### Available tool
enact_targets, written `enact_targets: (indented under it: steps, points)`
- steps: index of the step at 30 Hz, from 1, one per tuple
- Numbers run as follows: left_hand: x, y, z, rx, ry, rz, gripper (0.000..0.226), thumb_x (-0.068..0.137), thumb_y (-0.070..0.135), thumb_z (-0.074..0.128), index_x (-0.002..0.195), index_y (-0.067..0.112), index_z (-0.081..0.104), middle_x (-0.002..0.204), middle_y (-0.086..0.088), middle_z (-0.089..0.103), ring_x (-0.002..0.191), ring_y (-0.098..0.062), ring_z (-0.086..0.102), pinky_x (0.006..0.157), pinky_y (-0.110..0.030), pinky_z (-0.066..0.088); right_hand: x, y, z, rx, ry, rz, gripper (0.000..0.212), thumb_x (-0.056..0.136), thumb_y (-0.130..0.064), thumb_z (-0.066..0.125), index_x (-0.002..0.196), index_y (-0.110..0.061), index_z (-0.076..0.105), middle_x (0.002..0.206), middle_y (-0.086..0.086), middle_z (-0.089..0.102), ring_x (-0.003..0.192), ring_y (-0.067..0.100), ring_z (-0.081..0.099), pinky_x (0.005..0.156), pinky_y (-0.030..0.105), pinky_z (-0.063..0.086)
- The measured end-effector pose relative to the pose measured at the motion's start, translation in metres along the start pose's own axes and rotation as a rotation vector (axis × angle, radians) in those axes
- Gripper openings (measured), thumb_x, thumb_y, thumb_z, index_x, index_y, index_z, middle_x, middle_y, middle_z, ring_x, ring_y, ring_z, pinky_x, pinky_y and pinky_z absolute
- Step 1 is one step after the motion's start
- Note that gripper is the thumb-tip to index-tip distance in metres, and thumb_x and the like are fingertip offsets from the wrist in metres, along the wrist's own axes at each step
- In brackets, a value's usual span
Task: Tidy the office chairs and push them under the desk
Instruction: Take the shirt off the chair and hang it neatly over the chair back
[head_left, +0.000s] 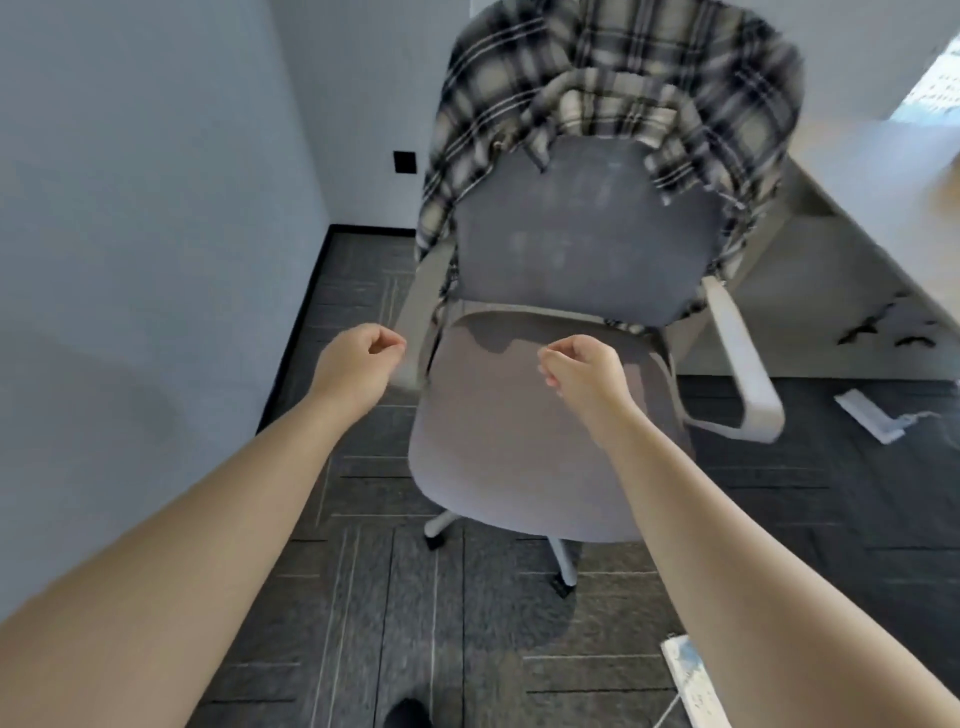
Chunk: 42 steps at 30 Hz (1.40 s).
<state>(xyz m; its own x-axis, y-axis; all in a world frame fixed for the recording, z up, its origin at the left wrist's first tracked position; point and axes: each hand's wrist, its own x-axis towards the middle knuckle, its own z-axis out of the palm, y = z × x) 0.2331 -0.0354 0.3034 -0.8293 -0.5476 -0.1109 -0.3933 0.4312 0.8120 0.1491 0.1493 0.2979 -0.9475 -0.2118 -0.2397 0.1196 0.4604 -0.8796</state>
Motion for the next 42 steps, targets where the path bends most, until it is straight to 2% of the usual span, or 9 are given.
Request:
enact_targets:
  steps: [6,10,14,16,19,23,35,39,42]
  points:
    - [0.053,-0.070,-0.029,-0.034,0.016,-0.084,0.018,0.089,0.015,0.050,0.100,0.008,0.062,0.091,-0.001,0.056,0.089,-0.016,0.051,0.081,-0.030,0.040,0.051,-0.003,0.109,-0.035,-0.090,0.038,0.007,0.088,-0.021,0.051,0.087,-0.015,0.055,0.070,-0.005,0.050,0.064,0.012,0.046,0.055,0.023,0.036]
    - [0.082,-0.106,-0.033,-0.043,0.021,-0.098,0.016,0.089,0.014,0.050,0.098,0.010,0.062,0.091,-0.001,0.057,0.089,-0.015,0.051,0.082,-0.029,0.039,0.083,0.001,0.164,-0.043,-0.111,0.078,0.033,0.092,-0.021,0.048,0.120,-0.004,0.049,0.098,0.004,0.056,0.086,0.020,0.051,0.077,0.033,0.043]
    - [0.100,-0.140,-0.035,-0.031,-0.001,-0.123,0.014,0.089,0.015,0.049,0.096,0.014,0.061,0.096,0.001,0.057,0.093,-0.013,0.052,0.083,-0.028,0.041,0.117,0.018,0.207,0.001,-0.070,0.122,0.025,0.091,-0.021,0.049,0.108,-0.002,0.051,0.085,0.005,0.054,0.083,0.023,0.051,0.058,0.032,0.041]
    - [0.105,-0.154,-0.035,-0.021,-0.005,-0.141,0.010,0.088,0.015,0.050,0.090,0.018,0.058,0.096,0.001,0.057,0.094,-0.014,0.052,0.086,-0.031,0.043,0.131,0.025,0.218,0.034,0.007,0.132,0.028,0.089,-0.017,0.052,0.112,-0.001,0.052,0.092,0.006,0.054,0.083,0.021,0.051,0.062,0.027,0.040]
    - [0.109,-0.166,-0.033,-0.009,-0.004,-0.159,0.009,0.088,0.015,0.049,0.088,0.019,0.057,0.095,0.001,0.057,0.094,-0.015,0.053,0.091,-0.035,0.044,0.146,0.033,0.222,0.077,0.073,0.143,0.017,0.083,-0.012,0.059,0.094,0.000,0.057,0.093,0.009,0.056,0.081,0.021,0.053,0.058,0.024,0.041]
    - [0.108,-0.165,-0.026,-0.017,-0.022,-0.153,0.010,0.088,0.016,0.049,0.091,0.018,0.058,0.096,0.001,0.057,0.093,-0.014,0.052,0.088,-0.033,0.043,0.151,0.047,0.224,0.062,0.005,0.177,0.032,0.082,-0.008,0.061,0.112,0.002,0.056,0.113,0.016,0.063,0.105,0.029,0.059,0.080,0.033,0.045]
    - [0.066,-0.136,0.018,-0.011,-0.089,-0.140,0.017,0.090,0.017,0.047,0.100,0.013,0.061,0.094,0.003,0.057,0.088,-0.014,0.054,0.078,-0.029,0.044,0.090,0.075,0.163,-0.081,-0.166,0.167,0.038,0.086,-0.008,0.057,0.121,-0.001,0.047,0.122,0.013,0.056,0.111,0.029,0.053,0.082,0.033,0.041]
    - [0.041,-0.125,0.031,-0.019,-0.079,-0.118,0.012,0.090,0.017,0.047,0.094,0.017,0.059,0.083,0.006,0.055,0.076,-0.011,0.052,0.065,-0.024,0.043,0.066,0.091,0.134,-0.139,-0.199,0.164,0.030,0.083,-0.002,0.056,0.113,0.002,0.054,0.114,0.018,0.059,0.104,0.032,0.056,0.087,0.040,0.045]
    - [0.020,-0.116,0.040,0.001,-0.073,-0.105,0.018,0.090,0.017,0.047,0.101,0.013,0.060,0.091,0.002,0.054,0.073,-0.010,0.049,0.062,-0.023,0.039,0.048,0.101,0.111,-0.184,-0.171,0.147,0.027,0.081,0.001,0.053,0.105,0.012,0.056,0.097,0.030,0.060,0.082,0.026,0.050,0.072,0.033,0.038]
